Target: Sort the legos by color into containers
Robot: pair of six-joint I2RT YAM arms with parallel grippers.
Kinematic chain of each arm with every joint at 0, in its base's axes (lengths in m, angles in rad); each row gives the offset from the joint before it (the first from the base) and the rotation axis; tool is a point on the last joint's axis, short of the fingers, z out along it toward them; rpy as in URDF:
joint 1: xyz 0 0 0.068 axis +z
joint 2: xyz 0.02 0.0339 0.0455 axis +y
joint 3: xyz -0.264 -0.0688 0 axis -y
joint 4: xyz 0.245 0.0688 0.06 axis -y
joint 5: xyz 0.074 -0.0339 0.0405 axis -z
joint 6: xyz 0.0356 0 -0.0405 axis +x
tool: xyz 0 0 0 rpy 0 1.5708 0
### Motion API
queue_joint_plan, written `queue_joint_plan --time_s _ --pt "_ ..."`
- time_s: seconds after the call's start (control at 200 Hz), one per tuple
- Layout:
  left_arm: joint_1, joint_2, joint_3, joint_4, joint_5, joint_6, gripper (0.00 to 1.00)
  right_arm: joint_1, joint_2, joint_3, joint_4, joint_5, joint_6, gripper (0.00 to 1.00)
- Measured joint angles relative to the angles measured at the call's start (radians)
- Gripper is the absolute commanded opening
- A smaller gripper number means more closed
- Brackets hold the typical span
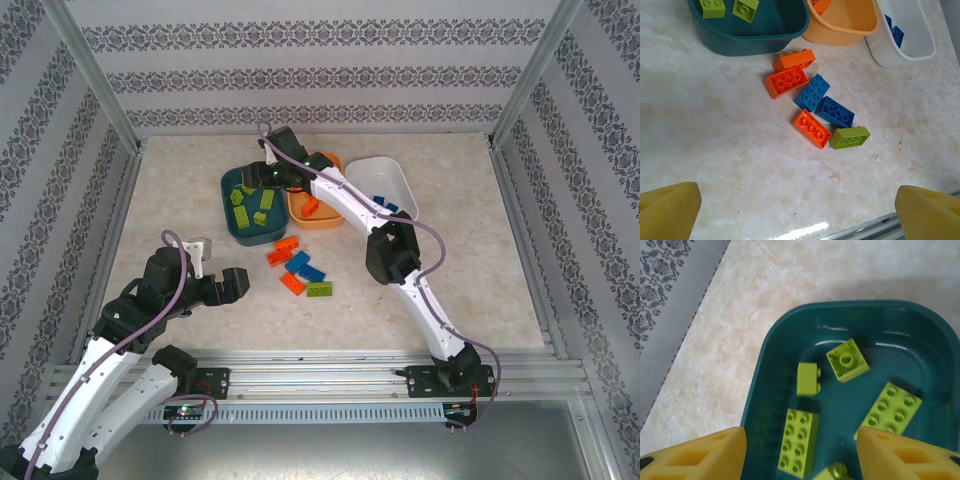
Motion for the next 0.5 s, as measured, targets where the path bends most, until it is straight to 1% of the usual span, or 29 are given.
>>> queue_joint_plan --time_s 0.1,0.29,0.415,0.505 --pt "0.0 -0.003 0.0 -0.005 0.001 -0.003 1.0 0.001 -0.148 -0.174 0.003 -0.011 -0.022 0.66" --pt "0.0 0.002 -0.001 -0.005 0.025 -0.007 1.0 0.0 -0.534 -0.557 0.019 -0.013 -0.083 0.7" --pt "0.0 0.036 -0.035 0.018 0.055 -0.022 1.0 -0.007 -0.785 -0.842 0.009 0.018 -0.095 0.72" --pt "0.0 0.081 -0.074 0.057 0.079 -0.038 1.0 -0.013 -0.906 -1.028 -0.019 0.051 -0.067 0.73"
